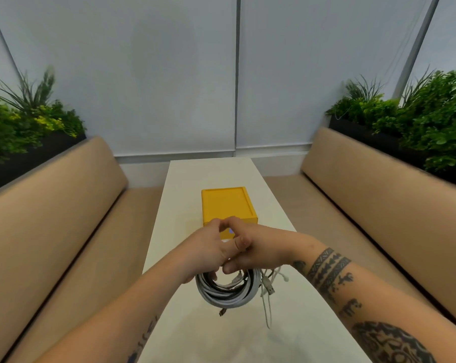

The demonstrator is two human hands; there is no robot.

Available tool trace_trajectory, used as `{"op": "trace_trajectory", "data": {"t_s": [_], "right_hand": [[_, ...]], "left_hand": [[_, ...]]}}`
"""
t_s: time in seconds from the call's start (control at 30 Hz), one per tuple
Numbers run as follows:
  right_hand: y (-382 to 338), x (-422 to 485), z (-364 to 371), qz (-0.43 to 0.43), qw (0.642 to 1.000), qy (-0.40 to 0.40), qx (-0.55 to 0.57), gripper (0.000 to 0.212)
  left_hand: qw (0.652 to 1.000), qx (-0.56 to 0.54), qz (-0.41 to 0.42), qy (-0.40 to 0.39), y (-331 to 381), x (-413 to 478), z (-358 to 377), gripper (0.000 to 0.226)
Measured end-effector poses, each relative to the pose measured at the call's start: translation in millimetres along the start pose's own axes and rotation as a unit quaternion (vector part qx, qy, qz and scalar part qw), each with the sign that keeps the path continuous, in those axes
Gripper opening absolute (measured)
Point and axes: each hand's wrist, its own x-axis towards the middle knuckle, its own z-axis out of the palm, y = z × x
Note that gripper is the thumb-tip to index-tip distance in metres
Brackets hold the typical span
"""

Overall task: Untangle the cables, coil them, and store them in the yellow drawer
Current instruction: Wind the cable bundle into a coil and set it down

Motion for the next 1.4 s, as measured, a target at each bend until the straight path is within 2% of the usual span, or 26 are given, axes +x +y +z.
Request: {"op": "trace_trajectory", "data": {"t_s": [0.13, 0.2, 0.27, 0.43, 0.57, 0.7, 0.9, 1.0, 1.13, 1.27, 1.4], "right_hand": [[13.4, -3.7, -6.2, 0.017, 0.997, 0.023, 0.072, 0.090], [22.5, -8.0, -8.6, 0.009, 0.993, 0.046, 0.110, 0.089], [31.3, -11.1, -7.5, 0.004, 0.993, 0.051, 0.111, 0.081], [38.6, -19.6, -3.1, 0.020, 0.994, 0.041, 0.101, 0.044], [47.3, -21.0, -6.4, 0.037, 0.991, 0.101, 0.077, 0.026], [49.8, -23.8, -15.0, 0.060, 0.978, 0.154, 0.126, 0.016], [45.1, -12.7, 28.9, 0.062, 0.939, 0.261, 0.216, 0.026], [27.5, -3.6, 62.4, 0.070, 0.900, 0.323, 0.284, 0.016], [12.1, 8.2, 92.4, 0.063, 0.843, 0.350, 0.403, 0.019], [1.9, 8.7, 101.2, 0.064, 0.799, 0.331, 0.498, 0.030], [-0.1, 9.6, 100.2, 0.098, 0.795, 0.331, 0.500, 0.065]], "left_hand": [[0.998, -0.014, 0.033, 0.057, -1.8, -0.9, -3.5, 0.069], [0.993, -0.048, 0.046, 0.095, -3.9, -2.4, -7.5, 0.049], [0.986, -0.090, 0.057, 0.125, -8.2, -1.5, -9.8, 0.039], [0.978, -0.147, 0.051, 0.137, -16.1, 1.5, -12.5, 0.041], [0.970, -0.171, 0.044, 0.170, -21.5, 5.7, -14.8, 0.040], [0.960, -0.185, 0.039, 0.204, -24.1, 9.7, -18.0, 0.037], [0.910, -0.274, 0.017, 0.310, -20.7, 21.2, -17.3, 0.037], [0.886, -0.298, 0.027, 0.355, -13.0, 23.8, -9.6, 0.036], [0.854, -0.334, 0.027, 0.399, -4.7, 26.8, 3.8, 0.029], [0.820, -0.389, 0.009, 0.419, -2.0, 26.8, 18.5, 0.031], [0.815, -0.391, -0.004, 0.428, 0.3, 22.9, 28.8, 0.032]]}}
